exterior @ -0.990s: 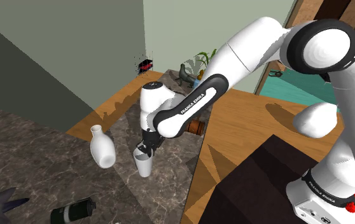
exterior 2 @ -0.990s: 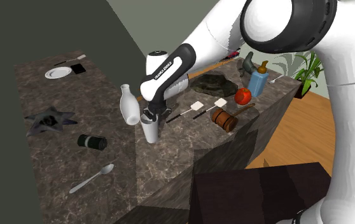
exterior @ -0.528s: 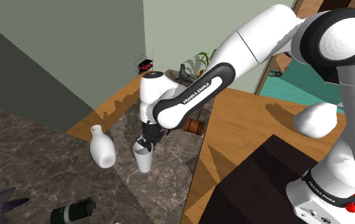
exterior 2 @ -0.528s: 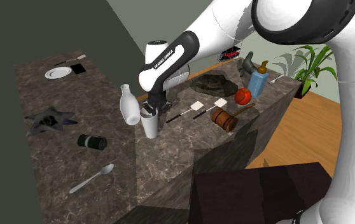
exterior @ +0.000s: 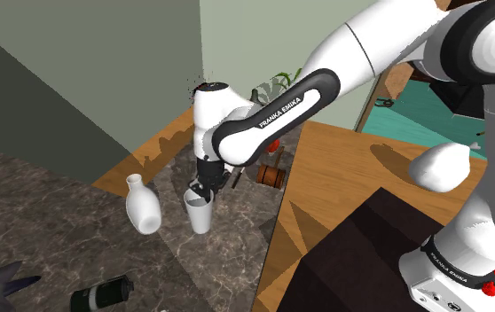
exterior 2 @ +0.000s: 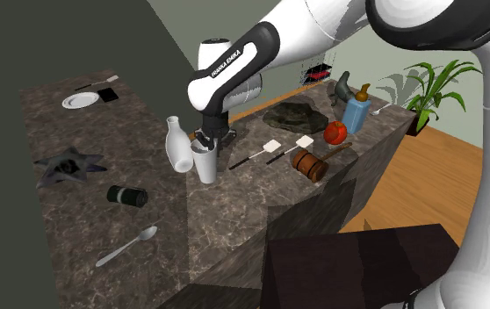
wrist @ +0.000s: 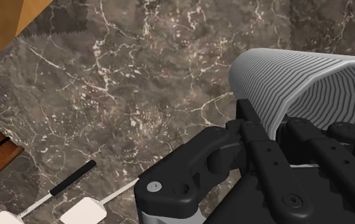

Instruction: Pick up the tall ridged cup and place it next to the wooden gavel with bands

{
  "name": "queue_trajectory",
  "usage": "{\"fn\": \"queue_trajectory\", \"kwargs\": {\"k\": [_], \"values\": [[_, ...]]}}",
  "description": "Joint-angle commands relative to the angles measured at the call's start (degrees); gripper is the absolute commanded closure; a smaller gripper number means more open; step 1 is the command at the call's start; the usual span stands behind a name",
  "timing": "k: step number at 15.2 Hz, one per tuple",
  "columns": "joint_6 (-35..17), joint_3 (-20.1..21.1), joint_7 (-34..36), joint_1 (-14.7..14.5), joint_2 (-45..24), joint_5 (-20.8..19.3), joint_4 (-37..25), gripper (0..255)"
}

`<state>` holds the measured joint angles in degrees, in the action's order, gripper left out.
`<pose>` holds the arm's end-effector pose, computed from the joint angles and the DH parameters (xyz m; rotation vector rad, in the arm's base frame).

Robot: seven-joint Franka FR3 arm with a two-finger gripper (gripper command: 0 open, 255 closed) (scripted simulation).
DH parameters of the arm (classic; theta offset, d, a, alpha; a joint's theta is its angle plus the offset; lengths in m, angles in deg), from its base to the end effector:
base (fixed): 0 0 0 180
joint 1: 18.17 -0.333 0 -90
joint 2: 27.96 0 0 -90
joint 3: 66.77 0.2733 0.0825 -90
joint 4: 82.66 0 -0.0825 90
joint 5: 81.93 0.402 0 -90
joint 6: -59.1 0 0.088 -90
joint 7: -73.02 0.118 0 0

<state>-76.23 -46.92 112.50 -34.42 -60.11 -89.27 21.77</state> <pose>0.5229 0.3722 0.1848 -3.0592 0.0287 0.0660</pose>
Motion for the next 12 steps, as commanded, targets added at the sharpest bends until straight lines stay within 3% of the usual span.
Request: {"fn": "queue_trajectory", "kwargs": {"k": [1, 12], "values": [[1.2, 0.3, -0.2, 0.2, 1.0, 0.4, -0.2, 255], [7.5, 1.6, -0.9, 1.2, 6.1, 2.3, -1.7, 255]]}}
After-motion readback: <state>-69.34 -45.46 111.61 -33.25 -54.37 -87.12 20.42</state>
